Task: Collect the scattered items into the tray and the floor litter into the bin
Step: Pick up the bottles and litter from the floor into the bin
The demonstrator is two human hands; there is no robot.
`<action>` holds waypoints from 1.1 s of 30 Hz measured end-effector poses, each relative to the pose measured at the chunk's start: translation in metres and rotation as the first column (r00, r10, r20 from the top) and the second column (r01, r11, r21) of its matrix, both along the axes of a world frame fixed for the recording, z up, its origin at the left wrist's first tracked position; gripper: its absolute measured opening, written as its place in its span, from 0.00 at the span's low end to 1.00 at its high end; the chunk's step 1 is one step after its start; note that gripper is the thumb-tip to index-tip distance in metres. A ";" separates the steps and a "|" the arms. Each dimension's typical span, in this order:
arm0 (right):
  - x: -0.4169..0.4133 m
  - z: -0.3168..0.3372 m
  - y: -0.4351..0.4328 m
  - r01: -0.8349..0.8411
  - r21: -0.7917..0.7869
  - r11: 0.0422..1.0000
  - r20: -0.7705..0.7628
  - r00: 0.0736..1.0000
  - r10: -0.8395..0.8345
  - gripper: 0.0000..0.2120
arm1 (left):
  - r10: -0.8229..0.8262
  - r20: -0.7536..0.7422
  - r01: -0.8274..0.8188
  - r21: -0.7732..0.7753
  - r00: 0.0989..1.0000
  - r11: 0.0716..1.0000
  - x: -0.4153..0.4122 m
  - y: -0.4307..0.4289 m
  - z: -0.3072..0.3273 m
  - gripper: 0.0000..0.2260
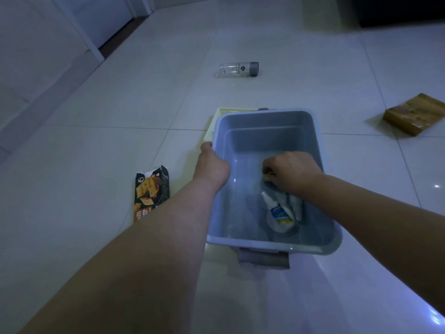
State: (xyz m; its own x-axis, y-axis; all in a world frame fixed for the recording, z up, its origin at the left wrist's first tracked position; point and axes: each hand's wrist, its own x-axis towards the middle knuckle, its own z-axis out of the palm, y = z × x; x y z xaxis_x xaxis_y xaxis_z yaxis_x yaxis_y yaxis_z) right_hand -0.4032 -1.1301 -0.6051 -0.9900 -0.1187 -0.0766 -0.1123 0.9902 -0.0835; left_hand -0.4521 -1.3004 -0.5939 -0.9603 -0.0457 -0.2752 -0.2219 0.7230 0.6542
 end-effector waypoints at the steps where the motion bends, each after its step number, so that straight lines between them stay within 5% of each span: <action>1: -0.002 -0.001 -0.005 -0.008 -0.013 1.000 0.000 1.000 0.008 0.12 | 0.036 0.002 -0.036 0.067 0.999 0.997 -0.002 -0.005 0.000 0.26; 5: -0.007 0.000 -0.021 -0.044 -0.046 0.998 -0.009 0.999 0.044 0.13 | 0.197 0.083 -0.208 0.149 0.977 0.967 -0.014 -0.040 -0.010 0.22; 10: -0.017 0.008 -0.057 -0.050 -0.194 0.980 0.000 0.999 0.051 0.12 | 0.375 0.121 -0.351 -0.182 0.919 0.918 -0.018 -0.130 -0.032 0.11; 16: -0.029 0.000 -0.103 0.048 -0.405 0.913 0.028 0.999 -0.040 0.16 | 0.408 0.250 -0.298 -0.382 0.878 0.875 -0.004 -0.177 -0.058 0.22; 24: -0.031 -0.010 -0.128 0.093 -0.367 0.925 0.010 0.995 -0.097 0.16 | 0.361 0.246 -0.178 -0.549 0.900 0.817 -0.010 -0.169 -0.075 0.41; 33: -0.031 -0.014 -0.128 0.094 -0.357 0.929 -0.023 0.994 -0.109 0.13 | 0.383 0.254 -0.193 -0.550 0.888 0.813 -0.004 -0.179 -0.101 0.41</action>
State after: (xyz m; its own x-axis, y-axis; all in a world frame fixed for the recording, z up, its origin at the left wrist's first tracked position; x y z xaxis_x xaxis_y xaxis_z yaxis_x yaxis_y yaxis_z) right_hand -0.4344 -1.2577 -0.6188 -0.9995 -0.0294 -0.0064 -0.0238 0.9032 -0.4287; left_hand -0.4560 -1.4794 -0.6951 -0.7293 -0.5256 -0.4380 -0.6095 0.7900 0.0667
